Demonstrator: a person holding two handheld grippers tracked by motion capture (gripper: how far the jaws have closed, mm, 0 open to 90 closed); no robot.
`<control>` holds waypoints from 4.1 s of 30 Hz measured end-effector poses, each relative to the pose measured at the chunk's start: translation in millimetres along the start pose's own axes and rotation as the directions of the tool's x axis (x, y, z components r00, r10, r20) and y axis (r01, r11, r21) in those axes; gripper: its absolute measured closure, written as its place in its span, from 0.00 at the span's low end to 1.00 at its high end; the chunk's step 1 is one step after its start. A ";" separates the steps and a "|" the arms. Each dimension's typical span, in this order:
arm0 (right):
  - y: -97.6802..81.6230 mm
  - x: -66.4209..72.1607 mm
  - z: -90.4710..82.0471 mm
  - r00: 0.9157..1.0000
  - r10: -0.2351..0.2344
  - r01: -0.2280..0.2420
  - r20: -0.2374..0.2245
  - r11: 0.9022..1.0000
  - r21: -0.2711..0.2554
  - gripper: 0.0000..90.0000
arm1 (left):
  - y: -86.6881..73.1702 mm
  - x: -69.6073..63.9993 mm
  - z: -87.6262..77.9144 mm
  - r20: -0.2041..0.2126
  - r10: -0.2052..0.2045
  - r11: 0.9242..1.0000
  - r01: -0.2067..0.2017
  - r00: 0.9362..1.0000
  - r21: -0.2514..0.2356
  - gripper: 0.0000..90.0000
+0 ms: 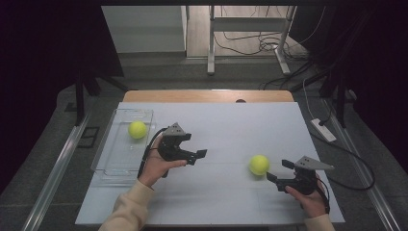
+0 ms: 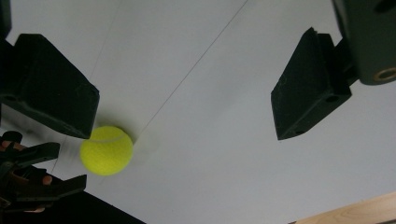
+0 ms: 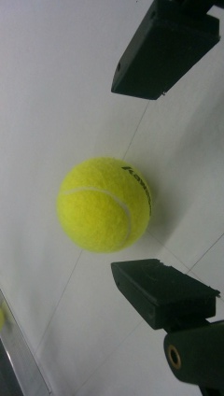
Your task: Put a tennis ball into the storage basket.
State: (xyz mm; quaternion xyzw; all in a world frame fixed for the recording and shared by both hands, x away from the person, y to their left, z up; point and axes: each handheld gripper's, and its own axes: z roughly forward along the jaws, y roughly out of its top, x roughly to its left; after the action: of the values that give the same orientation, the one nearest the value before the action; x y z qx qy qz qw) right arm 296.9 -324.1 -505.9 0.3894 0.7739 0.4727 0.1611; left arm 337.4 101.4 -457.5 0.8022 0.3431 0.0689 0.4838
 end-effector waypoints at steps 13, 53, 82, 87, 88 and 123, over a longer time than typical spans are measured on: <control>-1.5 2.1 -2.0 1.000 0.010 -0.010 -0.001 1.000 -0.002 0.13 | 4.6 -5.7 10.8 0.022 0.020 1.000 -0.020 1.000 0.009 0.10; -0.5 1.7 -1.4 1.000 0.007 -0.007 0.001 1.000 0.000 0.13 | 27.6 -34.9 56.5 0.082 0.074 0.995 -0.080 0.994 0.066 0.10; -0.5 2.4 -1.8 1.000 0.004 -0.004 0.002 1.000 0.003 0.13 | 37.9 -49.6 86.2 0.114 0.085 0.990 -0.097 0.990 0.102 0.10; -0.7 3.7 -1.1 1.000 0.002 -0.002 0.000 1.000 0.006 0.13 | 38.1 -52.2 92.5 0.121 0.087 0.988 -0.101 0.989 0.114 0.10; -0.7 4.1 -0.7 1.000 -0.001 0.001 -0.002 1.000 0.008 0.13 | 38.3 -52.9 94.0 0.124 0.085 0.989 -0.100 0.989 0.113 0.10; -0.9 7.1 1.2 1.000 -0.017 0.017 -0.010 1.000 0.020 0.13 | 46.2 -62.9 137.7 0.156 0.051 0.977 -0.082 0.986 0.199 0.09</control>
State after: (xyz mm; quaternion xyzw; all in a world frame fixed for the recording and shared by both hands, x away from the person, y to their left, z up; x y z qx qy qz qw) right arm 292.6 -318.2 -506.3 0.3819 0.7827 0.4656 0.1576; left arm 373.1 -51.5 -477.4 0.8616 0.2839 -0.0110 0.4206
